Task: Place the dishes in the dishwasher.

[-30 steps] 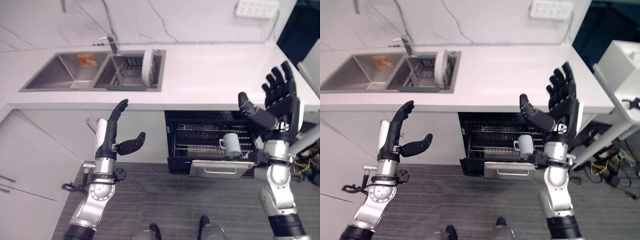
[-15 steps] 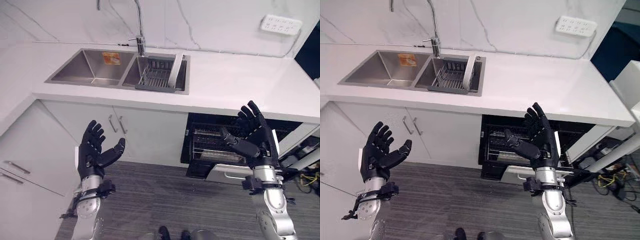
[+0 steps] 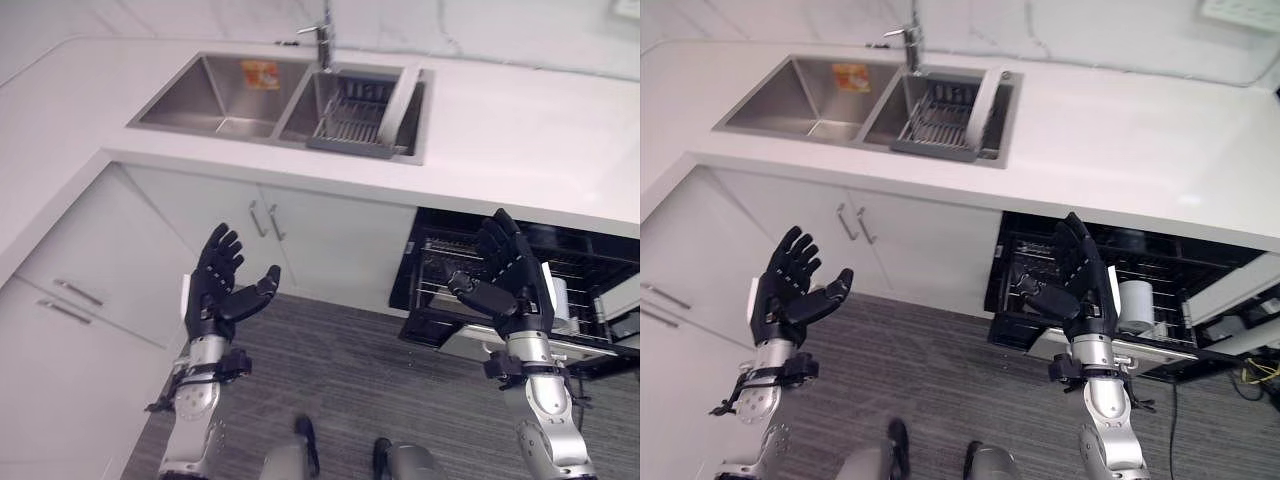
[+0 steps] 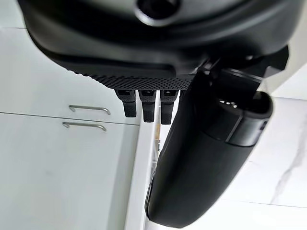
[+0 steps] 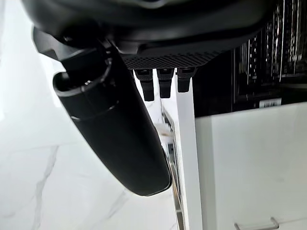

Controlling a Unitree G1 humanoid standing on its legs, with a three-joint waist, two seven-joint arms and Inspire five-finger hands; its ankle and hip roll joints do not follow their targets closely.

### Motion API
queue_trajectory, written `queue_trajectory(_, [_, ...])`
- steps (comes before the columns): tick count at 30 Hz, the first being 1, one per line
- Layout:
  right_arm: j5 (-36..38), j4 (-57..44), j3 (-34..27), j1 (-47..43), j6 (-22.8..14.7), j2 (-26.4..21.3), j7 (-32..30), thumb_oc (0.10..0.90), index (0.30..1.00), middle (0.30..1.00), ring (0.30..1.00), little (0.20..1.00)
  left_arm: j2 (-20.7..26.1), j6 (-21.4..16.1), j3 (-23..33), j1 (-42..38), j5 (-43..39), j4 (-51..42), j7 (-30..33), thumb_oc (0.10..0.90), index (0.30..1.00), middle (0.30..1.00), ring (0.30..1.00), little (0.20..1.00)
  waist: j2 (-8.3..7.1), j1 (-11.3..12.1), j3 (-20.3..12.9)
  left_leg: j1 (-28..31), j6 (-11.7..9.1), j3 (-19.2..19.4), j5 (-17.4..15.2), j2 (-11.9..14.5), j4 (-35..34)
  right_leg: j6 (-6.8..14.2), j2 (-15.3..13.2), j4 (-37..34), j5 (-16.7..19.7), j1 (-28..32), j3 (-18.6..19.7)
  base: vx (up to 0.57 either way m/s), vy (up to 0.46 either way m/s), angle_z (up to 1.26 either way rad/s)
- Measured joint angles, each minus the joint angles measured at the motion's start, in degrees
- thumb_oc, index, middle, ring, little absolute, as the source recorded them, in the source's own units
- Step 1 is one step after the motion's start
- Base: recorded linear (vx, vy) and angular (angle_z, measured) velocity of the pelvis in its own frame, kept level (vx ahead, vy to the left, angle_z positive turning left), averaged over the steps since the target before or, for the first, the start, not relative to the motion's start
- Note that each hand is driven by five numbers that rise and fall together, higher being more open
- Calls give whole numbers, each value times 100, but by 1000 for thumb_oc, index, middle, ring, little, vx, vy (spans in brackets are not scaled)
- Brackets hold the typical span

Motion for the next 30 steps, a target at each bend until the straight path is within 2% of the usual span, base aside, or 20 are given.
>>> queue_trajectory(1, [5,-32,-33,90,-10,-140,-27,800,900,900,900,900,14,14,7,34,5,41,-134,800,900,900,900,900,168,-75,-58,125,77,195,87,-54,-52,303,-79,-4,-166,244,57,302,340,-13])
queue_trajectory(3, [19,-40,-33,93,-12,-159,-6,800,900,900,900,900,47,95,64,22,6,45,-209,800,900,900,900,900,94,-63,-88,222,85,323,352,-290,92,497,-318,-67,-262,346,298,283,323,-28])
queue_trajectory(4, [43,-64,-35,95,-17,-132,32,800,900,900,900,900,96,240,64,-14,26,45,-270,800,900,900,900,900,29,-61,-118,312,316,290,366,-642,123,579,-554,-247,-153,540,476,252,279,-11])
queue_trajectory(6, [49,-73,-53,83,-16,-57,47,800,900,900,900,900,132,348,57,-110,107,36,-366,800,900,900,900,900,-5,-79,-135,324,479,326,256,-866,166,621,-682,-309,25,591,510,306,326,16])
queue_trajectory(7, [49,-75,-55,66,-13,159,64,800,900,900,900,900,207,410,37,-170,294,27,-445,800,900,900,900,900,-5,-83,-136,355,663,337,164,-990,261,813,-760,-310,368,673,549,267,294,22])
queue_trajectory(10, [44,-73,-13,67,-8,386,105,800,900,900,900,900,286,508,13,-191,345,35,-514,800,900,900,900,900,-8,-50,-137,612,818,280,83,-993,137,891,-781,4,772,652,503,134,194,13])
queue_trajectory(11, [34,-96,36,11,-9,480,129,800,900,900,900,900,364,517,26,-183,444,57,-499,800,900,900,900,900,-16,28,-141,801,851,329,82,-979,-64,903,-686,662,663,340,483,89,203,-15])
queue_trajectory(13, [30,-236,113,-32,-16,477,153,800,900,900,900,900,541,516,64,-105,553,44,-503,800,900,900,900,900,-20,85,-143,936,951,444,46,-981,-202,854,-417,950,601,-61,200,100,204,-34])
queue_trajectory(14, [30,-279,121,-93,-17,461,190,800,900,900,900,900,568,515,103,8,591,23,-469,800,900,900,900,900,14,120,-140,980,1050,636,-43,-923,-230,814,-472,1214,610,-333,-281,80,73,-69])
queue_trajectory(15, [30,-284,122,-130,-20,460,221,800,900,900,900,900,608,521,120,107,677,8,-450,800,900,900,900,900,58,133,-151,1013,1050,738,-65,-896,-333,715,-471,1458,515,-559,-373,81,32,-70])
queue_trajectory(16, [35,-296,84,-5,-72,396,192,800,900,900,900,900,700,577,56,135,723,-9,-493,800,900,900,900,900,93,-46,-161,1053,1063,739,-23,-878,-465,641,-167,1010,369,-637,-211,77,-10,-38])
queue_trajectory(18, [38,-277,35,76,-74,337,170,800,900,900,900,900,670,578,30,130,767,-12,-512,800,900,900,900,900,65,-118,-172,1088,1023,814,16,-888,-487,529,-89,367,393,-611,-382,43,-52,-18])
queue_trajectory(19, [40,-263,0,94,-91,325,173,800,900,900,900,900,654,576,27,132,800,-8,-512,800,900,900,900,900,55,-116,-172,1100,1059,894,-44,-898,-479,497,-43,-239,552,-618,-381,48,-92,-32])
queue_trajectory(21, [85,-251,-4,98,-135,309,174,800,900,900,900,900,653,575,20,126,931,1,-496,800,900,900,900,900,9,-211,-166,1092,1039,928,-104,-942,-422,534,-154,-452,701,-743,-322,72,-108,-12])
queue_trajectory(23, [93,-255,-4,164,-151,322,173,800,900,900,900,900,668,574,-18,181,1095,6,-493,800,900,900,900,900,-103,-234,-221,1109,870,942,-227,-1011,-261,544,-314,-564,1274,-792,-160,103,-145,5])
queue_trajectory(24, [111,-239,-8,171,-152,315,172,800,900,900,900,900,654,575,-29,199,1158,7,-473,800,900,900,900,900,-90,-232,-231,1070,778,909,-284,-968,-126,374,-266,-556,1320,-782,-174,101,-150,0])
queue_trajectory(26, [142,-222,-11,207,-152,316,131,800,900,900,900,900,664,574,-71,217,1195,-18,-456,800,900,900,900,900,-66,-246,-254,1015,623,857,-312,-814,-34,309,-157,-583,1262,-812,-243,106,-196,-10])
queue_trajectory(27, [142,-222,-9,205,-152,318,134,800,900,900,900,900,664,574,-66,250,1354,-35,-406,800,900,900,900,900,-47,-245,-281,1022,519,920,-343,-670,2,231,-100,-604,1210,-824,-376,137,-305,-48])
queue_trajectory(28, [139,-223,23,160,-152,325,155,800,900,900,900,900,663,574,-20,329,1378,-101,-331,800,900,900,900,900,-27,-208,-309,1052,507,1104,-334,-508,2,221,-200,-619,1190,-835,-740,141,-336,-61])
queue_trajectory(30, [138,-223,99,100,-152,321,161,800,900,900,900,900,662,575,50,409,1380,-152,-241,800,900,900,900,900,-31,-167,-318,1129,418,1224,-375,-413,-5,239,-267,-522,1192,-833,-978,189,-398,-54])
